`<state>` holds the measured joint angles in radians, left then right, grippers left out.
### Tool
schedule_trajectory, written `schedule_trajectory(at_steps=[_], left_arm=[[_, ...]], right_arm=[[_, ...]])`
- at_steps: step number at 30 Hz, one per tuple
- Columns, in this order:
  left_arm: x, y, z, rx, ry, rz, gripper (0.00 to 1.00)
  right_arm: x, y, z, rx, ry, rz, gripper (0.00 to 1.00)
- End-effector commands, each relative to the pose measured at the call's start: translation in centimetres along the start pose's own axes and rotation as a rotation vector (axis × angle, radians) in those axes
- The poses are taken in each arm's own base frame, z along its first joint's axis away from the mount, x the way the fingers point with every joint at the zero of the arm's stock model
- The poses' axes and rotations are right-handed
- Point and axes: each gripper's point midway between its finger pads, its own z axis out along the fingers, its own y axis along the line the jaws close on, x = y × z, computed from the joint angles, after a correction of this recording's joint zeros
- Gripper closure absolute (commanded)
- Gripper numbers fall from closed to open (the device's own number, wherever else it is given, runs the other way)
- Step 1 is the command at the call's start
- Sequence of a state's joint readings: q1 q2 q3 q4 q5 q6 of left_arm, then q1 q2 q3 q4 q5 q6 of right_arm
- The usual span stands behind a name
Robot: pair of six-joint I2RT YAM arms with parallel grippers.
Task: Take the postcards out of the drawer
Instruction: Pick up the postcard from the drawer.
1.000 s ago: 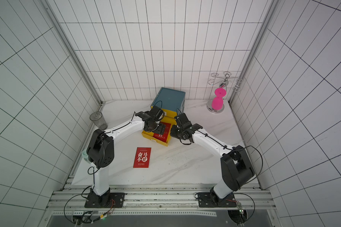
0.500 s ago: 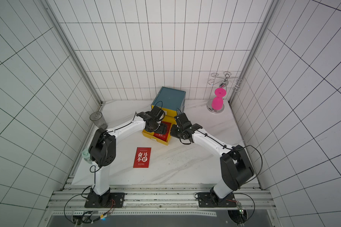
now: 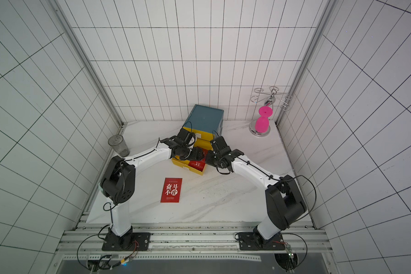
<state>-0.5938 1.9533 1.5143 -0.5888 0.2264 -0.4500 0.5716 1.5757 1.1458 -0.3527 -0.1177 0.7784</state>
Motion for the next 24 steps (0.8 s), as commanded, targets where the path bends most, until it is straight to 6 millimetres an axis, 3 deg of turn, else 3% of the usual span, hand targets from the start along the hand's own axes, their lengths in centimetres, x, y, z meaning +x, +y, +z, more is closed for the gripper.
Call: schedule_trajectory(at_steps=[1,24], left_arm=[[-0.2,-1.3,-0.6,0.099,-0.018,-0.035,0.16],[-1.8,-3.7,-4.7,0.340,-0.161,-0.036,0.19]], right_arm=[[0.4,-0.2,0.5,0.013,0.004,0.003,0.83],[0.2,-0.1,0.4,0.006,-0.006,0.002,0.83]])
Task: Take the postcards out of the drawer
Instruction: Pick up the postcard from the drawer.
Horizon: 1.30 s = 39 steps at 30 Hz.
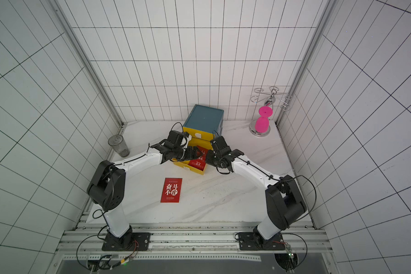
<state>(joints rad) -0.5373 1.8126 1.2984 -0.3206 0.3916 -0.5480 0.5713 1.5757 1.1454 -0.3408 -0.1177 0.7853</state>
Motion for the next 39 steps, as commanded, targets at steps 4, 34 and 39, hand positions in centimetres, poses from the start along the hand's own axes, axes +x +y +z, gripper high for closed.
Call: schedule_trajectory(at_steps=[4,34,39], left_arm=[[-1.3,-3.8,-2.0,0.190,-0.069,0.053,0.21],[0.5,-4.1,-1.4,0.310,0.004,0.030,0.32],[0.6,-4.0,-1.4,0.318,0.010,0.020,0.32]], right_arm=[[0.3,-0.3,0.2,0.014,-0.001,-0.005,0.84],[0.3,-0.7,-0.3,0.020,-0.013,0.002,0.84],[0.3,-0.8,-0.4,0.021,-0.017,0.003,0.84]])
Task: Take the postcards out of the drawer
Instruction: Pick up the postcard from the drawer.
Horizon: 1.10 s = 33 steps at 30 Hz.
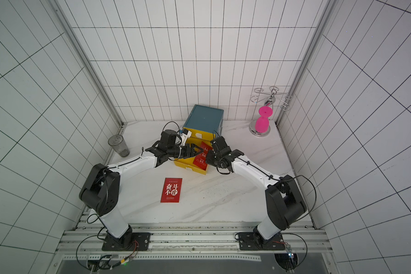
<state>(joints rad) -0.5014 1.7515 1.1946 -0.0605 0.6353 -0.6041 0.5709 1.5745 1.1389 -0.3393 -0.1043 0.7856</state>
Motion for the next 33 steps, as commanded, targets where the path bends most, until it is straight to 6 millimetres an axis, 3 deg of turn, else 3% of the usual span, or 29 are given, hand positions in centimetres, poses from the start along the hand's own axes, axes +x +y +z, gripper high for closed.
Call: schedule_trajectory(at_steps=[1,15,33], left_arm=[[1.5,0.3,0.7,0.030,0.051,-0.028,0.32],[2.0,1.4,1.3,0.050,0.060,-0.129,0.33],[2.1,2.1,1.7,0.042,0.070,-0.161,0.43]], right_arm=[[0.3,-0.5,-0.4,0.010,-0.009,0.002,0.84],[0.2,-0.5,-0.5,0.014,-0.016,-0.001,0.84],[0.2,-0.6,-0.6,0.014,-0.018,0.000,0.84]])
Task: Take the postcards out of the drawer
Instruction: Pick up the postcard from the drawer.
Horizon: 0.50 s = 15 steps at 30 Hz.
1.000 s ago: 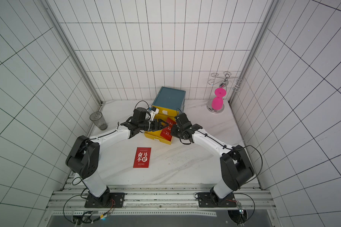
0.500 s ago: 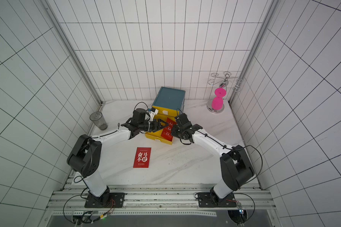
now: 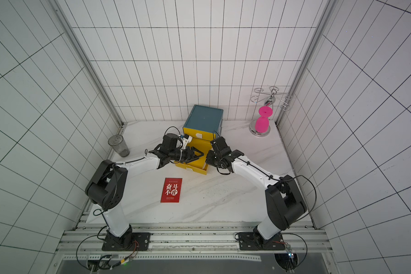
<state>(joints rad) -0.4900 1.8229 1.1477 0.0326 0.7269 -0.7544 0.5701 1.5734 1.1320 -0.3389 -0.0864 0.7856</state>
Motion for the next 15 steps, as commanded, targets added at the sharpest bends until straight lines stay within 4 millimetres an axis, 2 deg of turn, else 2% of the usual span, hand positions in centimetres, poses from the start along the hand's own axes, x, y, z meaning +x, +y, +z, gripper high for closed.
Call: schedule_trajectory(at_steps=[1,6,15], left_arm=[[0.1,0.3,0.0,-0.014,0.004,0.012,0.44],[0.4,0.5,-0.3,-0.037,0.007,0.024,0.44],[0.1,0.4,-0.5,-0.042,0.003,0.030,0.41]], right_arm=[[0.2,-0.1,-0.7,-0.004,-0.009,-0.002,0.84],[-0.1,0.1,-1.0,-0.012,-0.018,-0.010,0.82],[-0.9,1.0,-1.9,-0.029,-0.033,-0.040,0.67]])
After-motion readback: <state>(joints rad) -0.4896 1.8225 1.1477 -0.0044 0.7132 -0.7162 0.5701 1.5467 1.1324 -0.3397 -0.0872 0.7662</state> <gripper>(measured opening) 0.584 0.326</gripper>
